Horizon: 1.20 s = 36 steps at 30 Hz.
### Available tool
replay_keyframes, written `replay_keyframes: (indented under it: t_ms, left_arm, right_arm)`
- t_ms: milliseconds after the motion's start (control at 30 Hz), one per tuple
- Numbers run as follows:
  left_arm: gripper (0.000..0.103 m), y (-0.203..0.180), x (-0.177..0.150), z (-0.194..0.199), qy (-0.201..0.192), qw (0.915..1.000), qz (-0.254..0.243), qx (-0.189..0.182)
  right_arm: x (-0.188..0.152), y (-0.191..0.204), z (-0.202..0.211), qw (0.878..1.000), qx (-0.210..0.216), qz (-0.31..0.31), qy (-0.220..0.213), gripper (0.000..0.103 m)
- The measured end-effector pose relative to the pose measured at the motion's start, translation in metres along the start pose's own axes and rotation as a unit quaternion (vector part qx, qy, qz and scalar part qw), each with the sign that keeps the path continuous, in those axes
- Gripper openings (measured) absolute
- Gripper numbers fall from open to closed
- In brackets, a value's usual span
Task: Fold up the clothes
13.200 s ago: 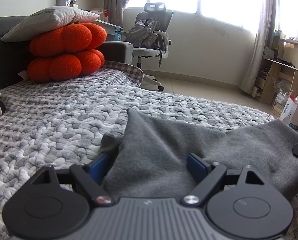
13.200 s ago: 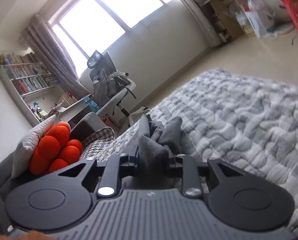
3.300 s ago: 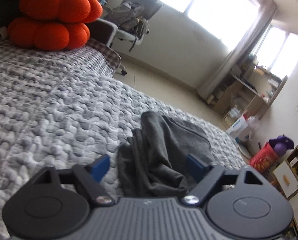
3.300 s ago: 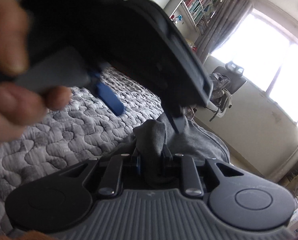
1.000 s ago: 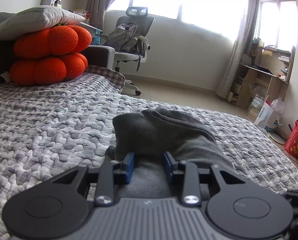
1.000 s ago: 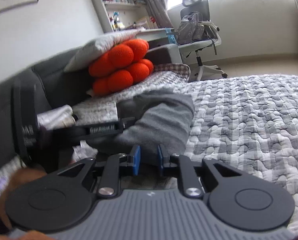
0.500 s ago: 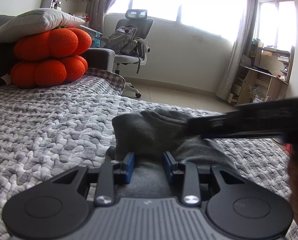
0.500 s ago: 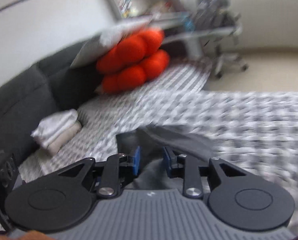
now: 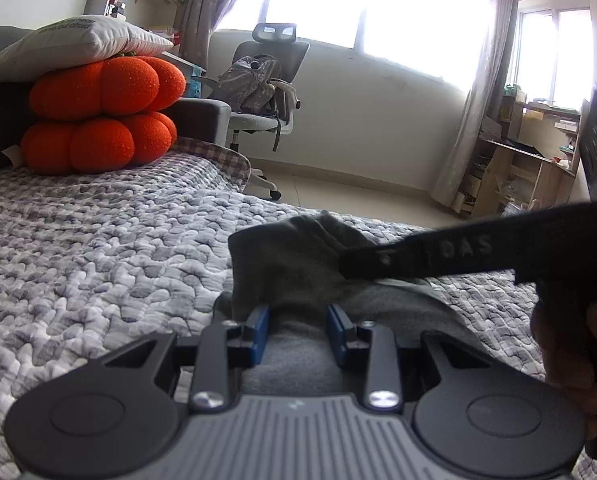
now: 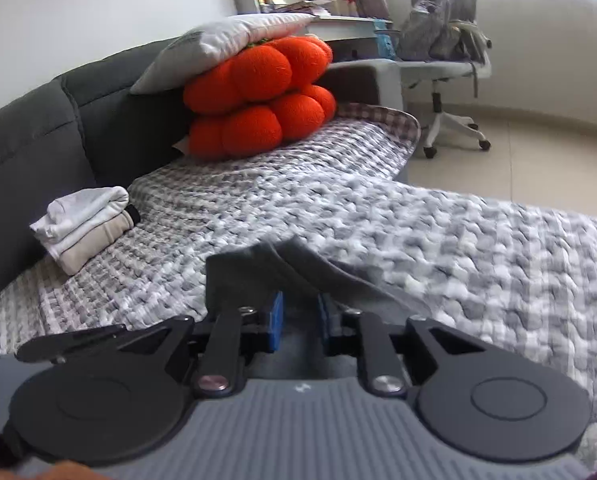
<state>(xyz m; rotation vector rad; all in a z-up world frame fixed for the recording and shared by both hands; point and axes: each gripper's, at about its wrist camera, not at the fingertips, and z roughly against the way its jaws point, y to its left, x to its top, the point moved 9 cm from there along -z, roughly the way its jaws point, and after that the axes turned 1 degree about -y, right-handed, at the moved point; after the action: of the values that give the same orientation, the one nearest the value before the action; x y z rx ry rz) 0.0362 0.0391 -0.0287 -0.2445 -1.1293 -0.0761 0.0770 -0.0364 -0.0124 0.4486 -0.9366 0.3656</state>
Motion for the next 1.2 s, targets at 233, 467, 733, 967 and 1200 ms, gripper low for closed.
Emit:
replay_keyframes:
  t_ms: [233,467,733,967,1200]
  left_arm:
    - [0.034,0.0,0.0,0.0,-0.002,1.0,-0.003,-0.004]
    - [0.034,-0.002,-0.001,0.0,-0.003,1.0,-0.005,-0.005]
    - [0.034,-0.002,-0.001,0.0,-0.003,1.0,-0.008,-0.002]
    - [0.034,-0.002,-0.001,0.0,-0.005,1.0,-0.007,-0.005]
    - [0.034,-0.002,-0.001,-0.001,-0.006,1.0,-0.008,-0.003]
  right_arm:
    - [0.013,-0.022,-0.026,0.999,-0.041,-0.008,0.025,0.0]
    - [0.023,0.006,-0.014,0.999,0.006,0.031,0.005,0.017]
    - [0.014,0.001,-0.055,0.997,-0.013,0.033,0.065,0.013]
    - [0.013,0.006,-0.02,0.999,-0.007,0.024,0.021,0.024]
    - [-0.016,-0.015,0.047,0.996,-0.012,-0.06,-0.058,0.036]
